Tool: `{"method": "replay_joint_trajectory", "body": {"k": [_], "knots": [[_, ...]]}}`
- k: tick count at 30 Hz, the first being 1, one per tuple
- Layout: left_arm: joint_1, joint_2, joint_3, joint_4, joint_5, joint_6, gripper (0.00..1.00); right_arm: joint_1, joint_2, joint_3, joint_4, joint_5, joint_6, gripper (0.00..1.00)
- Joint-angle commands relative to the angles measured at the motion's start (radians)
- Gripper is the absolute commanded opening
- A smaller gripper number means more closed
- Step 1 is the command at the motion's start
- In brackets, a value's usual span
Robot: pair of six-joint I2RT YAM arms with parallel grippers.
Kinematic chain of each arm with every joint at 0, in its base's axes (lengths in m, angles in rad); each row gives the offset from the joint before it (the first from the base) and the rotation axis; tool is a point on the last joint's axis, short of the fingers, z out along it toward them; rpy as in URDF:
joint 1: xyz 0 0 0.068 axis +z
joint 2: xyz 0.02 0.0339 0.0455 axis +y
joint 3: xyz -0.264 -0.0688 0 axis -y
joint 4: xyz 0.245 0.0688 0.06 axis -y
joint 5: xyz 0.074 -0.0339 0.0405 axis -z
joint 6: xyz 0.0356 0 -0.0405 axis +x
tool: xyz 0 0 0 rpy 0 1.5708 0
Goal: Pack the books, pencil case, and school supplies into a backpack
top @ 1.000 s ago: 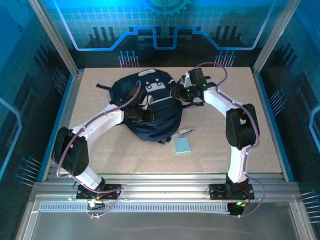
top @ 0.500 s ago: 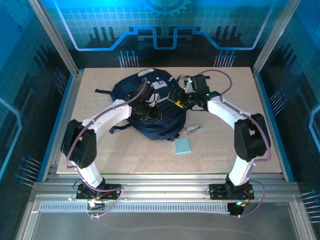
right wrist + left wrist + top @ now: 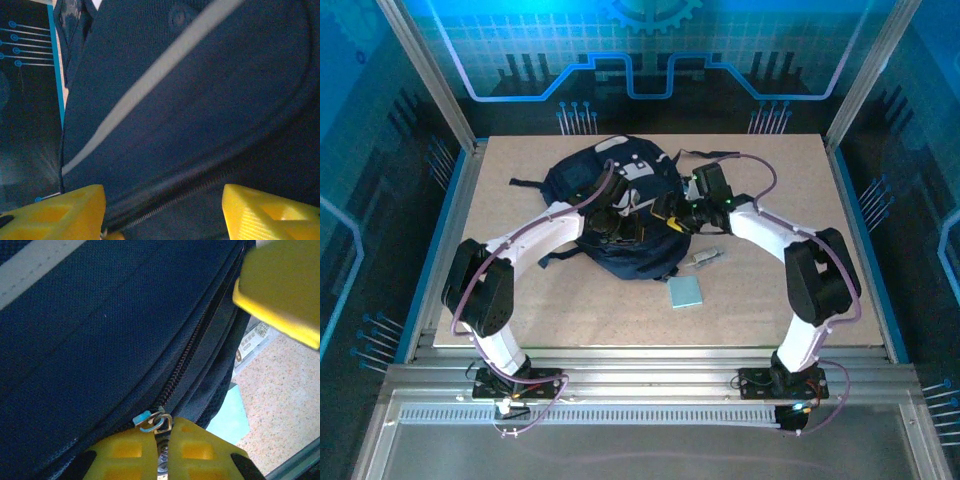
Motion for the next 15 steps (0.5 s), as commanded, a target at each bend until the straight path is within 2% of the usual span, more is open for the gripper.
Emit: {"method": "replay_joint_trajectory", "body": {"k": [1,5,7,13,14,15], "knots": [[-0.02,-0.028,0.007,0.083,0.051,-0.01,0.0,0.021,-0.038,-0.059,0.015,-0.02,0.024,0.64],[-0.056,-0.027,0.031,0.079,0.051,0.007,0.0,0.026,0.022,-0.044,0.072,-0.017,0.052,0.64],[-0.069,-0.027,0.031,0.065,0.043,0.012,0.0,0.028,0.067,-0.019,0.116,-0.011,0.072,0.59],[-0.066,-0.063,-0.038,0.04,-0.02,0.009,0.0,0.027,0.145,0.036,0.165,0.099,0.072,0.05],[-0.064,-0.068,-0.045,0.028,-0.039,0.011,0.0,0.027,0.144,0.031,0.172,0.111,0.069,0.0],[-0.057,-0.071,-0.053,0.015,-0.058,0.011,0.0,0.028,0.14,0.025,0.169,0.132,0.064,0.0]]}}
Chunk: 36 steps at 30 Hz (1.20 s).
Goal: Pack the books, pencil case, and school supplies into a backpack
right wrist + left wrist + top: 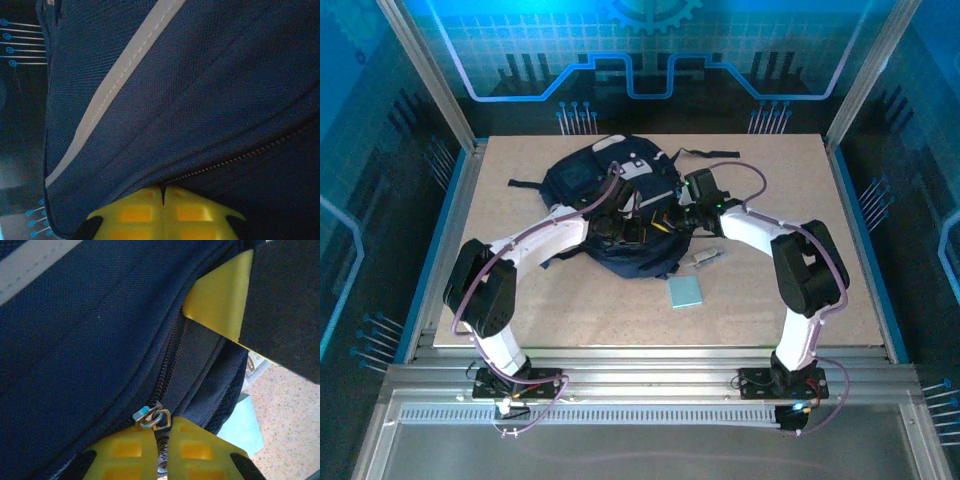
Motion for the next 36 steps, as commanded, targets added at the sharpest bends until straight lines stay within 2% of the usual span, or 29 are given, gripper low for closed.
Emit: {"method": "replay_joint_trajectory", "body": {"k": [1,4,11,16,21,23,27,29,31,33,36], "knots": [[-0.015,-0.076,-0.025,-0.042,0.008,0.02,0.0,0.005,0.032,0.007,0.069,0.155,-0.017,0.0],[0.036,-0.1,-0.057,-0.07,-0.028,0.007,0.0,-0.001,0.01,-0.007,0.032,0.209,-0.051,0.0],[0.165,-0.213,-0.153,-0.11,0.015,-0.004,0.0,-0.025,-0.003,-0.02,-0.009,0.283,-0.088,0.0],[0.268,-0.243,-0.189,-0.151,0.025,0.012,0.0,-0.029,0.023,-0.005,-0.022,0.285,-0.095,0.0],[0.359,-0.248,-0.191,-0.13,-0.099,0.014,0.0,-0.029,0.027,-0.001,-0.041,0.299,-0.107,0.0],[0.383,-0.255,-0.204,-0.072,-0.044,-0.019,0.0,-0.029,0.035,0.004,-0.051,0.304,-0.111,0.0],[0.372,-0.236,-0.214,0.014,0.108,-0.075,0.0,-0.027,0.052,0.02,-0.052,0.269,-0.116,0.01],[0.344,-0.229,-0.212,0.015,0.122,-0.079,0.0,-0.029,0.039,0.014,-0.032,0.252,-0.114,0.1],[0.306,-0.229,-0.209,0.007,0.113,-0.078,0.0,-0.027,0.019,0.008,-0.006,0.235,-0.109,0.24],[0.27,-0.23,-0.209,0.002,0.112,-0.083,0.0,-0.023,0.007,0.013,0.018,0.211,-0.109,0.42],[0.231,-0.231,-0.212,0.005,0.112,-0.095,0.0,-0.014,0.02,0.037,0.04,0.179,-0.105,0.56]]}}
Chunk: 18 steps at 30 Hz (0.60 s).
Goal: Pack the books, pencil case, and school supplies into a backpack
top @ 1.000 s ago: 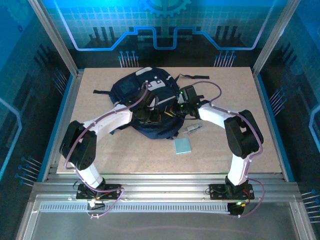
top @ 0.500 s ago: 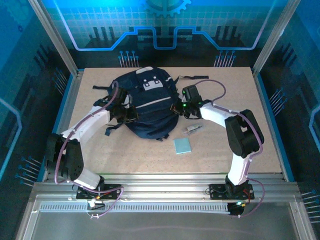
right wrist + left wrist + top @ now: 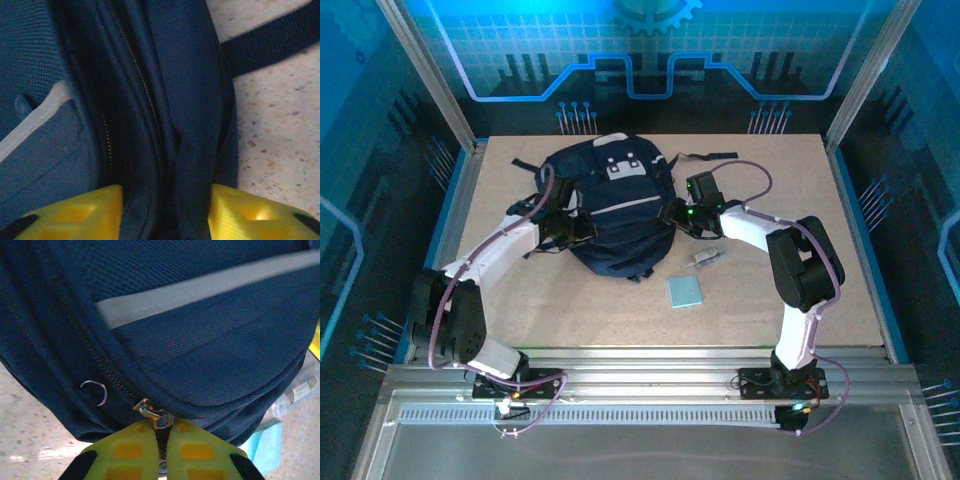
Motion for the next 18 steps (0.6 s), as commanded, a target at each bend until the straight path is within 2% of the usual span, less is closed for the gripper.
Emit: {"method": "replay_joint_trajectory", "body": {"k": [1,9,12,13,14,16,18], "knots": [[-0.048,-0.003,-0.005,0.026,0.066,-0.027,0.0,0.015,-0.008,0.046,0.06,-0.065,-0.005,0.58],[-0.095,0.02,0.003,0.018,0.074,-0.038,0.0,0.014,0.061,0.058,0.128,-0.141,0.064,0.6],[-0.095,0.024,-0.003,0.032,0.092,-0.045,0.0,0.011,0.052,0.048,0.096,-0.112,0.053,0.6],[-0.095,0.025,-0.002,0.038,0.096,-0.044,0.0,0.01,0.057,0.054,0.077,-0.11,0.044,0.51],[-0.093,0.026,0.001,0.04,0.096,-0.043,0.0,0.009,0.065,0.056,0.068,-0.116,0.042,0.3],[-0.086,0.024,0.006,0.039,0.085,-0.037,0.0,0.001,0.067,0.039,0.079,-0.113,0.048,0.01],[-0.066,0.022,0.009,0.026,0.08,-0.026,0.0,-0.017,0.054,0.008,0.097,-0.112,0.055,0.0]]}}
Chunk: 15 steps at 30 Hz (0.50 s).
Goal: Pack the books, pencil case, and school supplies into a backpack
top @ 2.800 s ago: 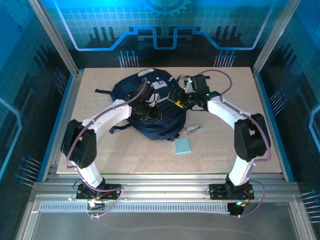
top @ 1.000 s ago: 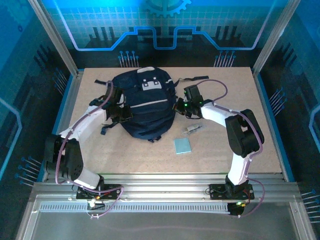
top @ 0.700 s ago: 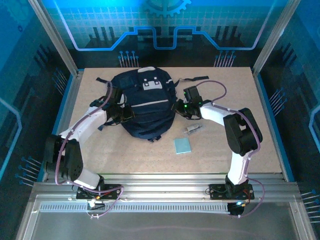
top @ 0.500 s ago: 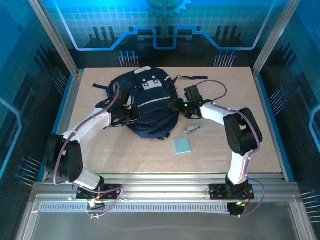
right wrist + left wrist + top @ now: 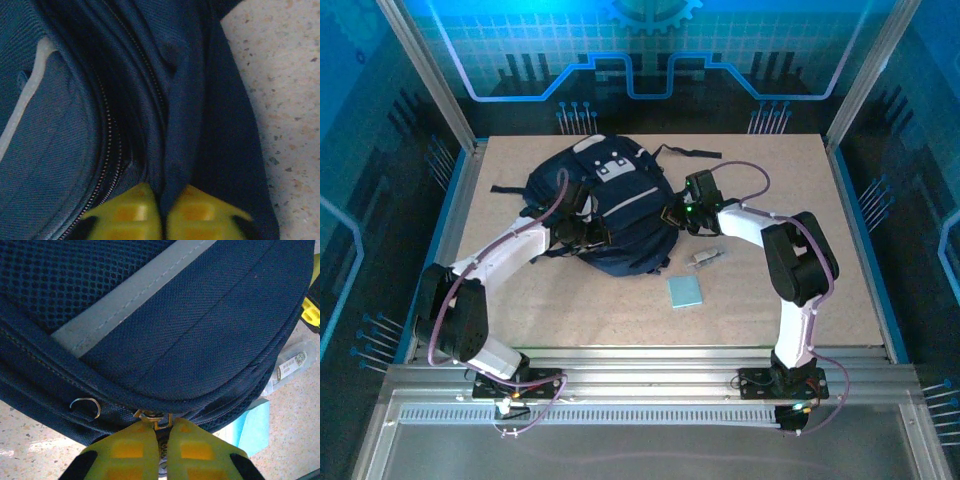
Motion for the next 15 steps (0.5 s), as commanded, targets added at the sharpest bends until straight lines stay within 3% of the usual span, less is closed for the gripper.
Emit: {"method": "replay_joint_trajectory", "body": {"k": [1,9,15], "knots": [[0.02,-0.002,0.01,0.001,0.053,0.019,0.0,-0.018,-0.009,-0.032,0.053,-0.047,-0.005,0.0],[0.15,-0.044,-0.021,-0.199,0.017,0.137,0.0,-0.109,-0.08,-0.006,-0.067,0.0,-0.191,0.0],[0.241,-0.04,-0.031,-0.215,0.063,0.144,0.0,-0.131,-0.062,0.071,-0.149,-0.027,-0.284,0.0]]}}
